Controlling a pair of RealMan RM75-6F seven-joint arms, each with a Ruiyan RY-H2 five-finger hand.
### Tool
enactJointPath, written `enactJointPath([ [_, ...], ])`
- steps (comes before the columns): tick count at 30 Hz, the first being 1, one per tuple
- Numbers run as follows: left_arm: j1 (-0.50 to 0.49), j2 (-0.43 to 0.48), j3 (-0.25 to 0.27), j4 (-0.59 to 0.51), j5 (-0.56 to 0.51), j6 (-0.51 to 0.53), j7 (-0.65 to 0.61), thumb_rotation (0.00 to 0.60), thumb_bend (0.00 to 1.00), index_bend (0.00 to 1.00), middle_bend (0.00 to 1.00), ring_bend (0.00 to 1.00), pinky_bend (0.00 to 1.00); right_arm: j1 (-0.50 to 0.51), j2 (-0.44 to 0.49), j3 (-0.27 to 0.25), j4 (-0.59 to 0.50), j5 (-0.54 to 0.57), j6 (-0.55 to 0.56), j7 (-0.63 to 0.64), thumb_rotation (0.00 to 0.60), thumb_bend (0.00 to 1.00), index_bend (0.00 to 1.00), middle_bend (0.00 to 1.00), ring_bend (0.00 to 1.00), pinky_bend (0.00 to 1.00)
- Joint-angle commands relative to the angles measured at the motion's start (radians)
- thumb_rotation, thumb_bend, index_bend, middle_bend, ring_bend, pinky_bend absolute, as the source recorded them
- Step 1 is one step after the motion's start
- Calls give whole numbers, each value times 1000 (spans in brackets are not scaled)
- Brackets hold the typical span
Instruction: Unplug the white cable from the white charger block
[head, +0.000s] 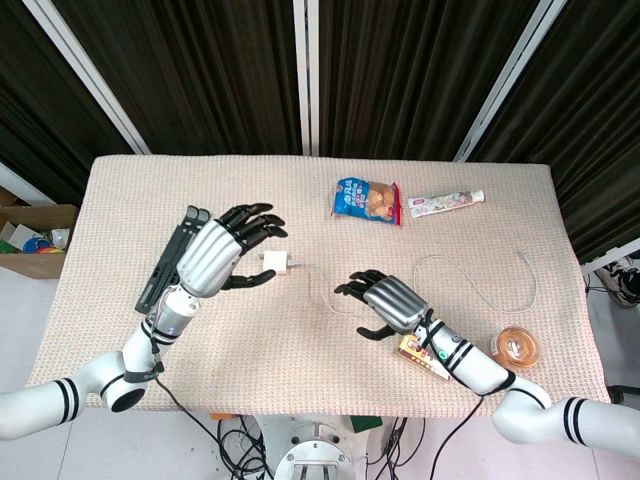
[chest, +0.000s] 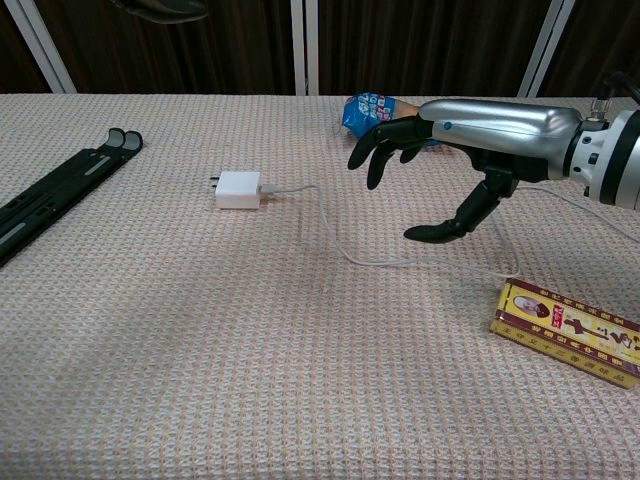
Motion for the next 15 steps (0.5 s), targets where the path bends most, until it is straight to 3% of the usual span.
enactJointPath([
  [1,-1,0,1,1,-8,7,0,600,123,344,306,197,298,-1,2,-5,4,6,8,-7,600,299,259,316,131,224],
  [10,25,41,15,1,-126,-38,62,600,123,350,297,216,352,-71,97,-49,-8,49,78,-19,600,299,259,316,132,224],
  [15,43,65,20,-29,-310,-148,179,600,123,353,288,376,516,-144,187,-72,-6,86,144,22,600,299,259,316,133,224],
])
